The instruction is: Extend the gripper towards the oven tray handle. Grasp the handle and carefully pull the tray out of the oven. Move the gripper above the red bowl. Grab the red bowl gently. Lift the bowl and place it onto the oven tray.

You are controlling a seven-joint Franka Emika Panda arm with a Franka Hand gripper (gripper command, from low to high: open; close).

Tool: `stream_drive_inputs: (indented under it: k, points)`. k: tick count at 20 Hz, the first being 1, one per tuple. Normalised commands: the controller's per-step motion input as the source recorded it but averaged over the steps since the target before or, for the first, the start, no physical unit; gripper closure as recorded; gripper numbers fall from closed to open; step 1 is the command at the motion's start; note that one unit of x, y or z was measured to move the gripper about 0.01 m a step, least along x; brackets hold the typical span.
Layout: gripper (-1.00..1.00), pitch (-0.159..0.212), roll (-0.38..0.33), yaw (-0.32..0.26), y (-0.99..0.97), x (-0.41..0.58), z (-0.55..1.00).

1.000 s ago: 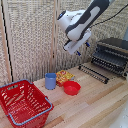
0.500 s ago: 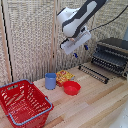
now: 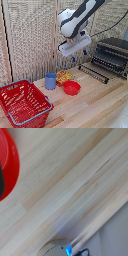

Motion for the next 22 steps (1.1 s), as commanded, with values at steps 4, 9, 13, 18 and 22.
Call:
stream_drive_inputs:
  k: [4, 9, 13, 18, 22]
  points:
    - [-1.0, -0.168, 0.033, -0.086, 0.29, -0.59, -0.69]
    - [-1.0, -0.189, 0.0, -0.065, 0.19, -0.639, -0.71]
    - [-1.0, -0.215, 0.0, -0.065, 0.14, -0.604, -0.62]
    - [-1.0, -0.207, 0.0, -0.023, -0.24, -0.124, -0.21]
    - [-1.0, -0.153, -0.04, -0.009, -0.27, 0.0, -0.13]
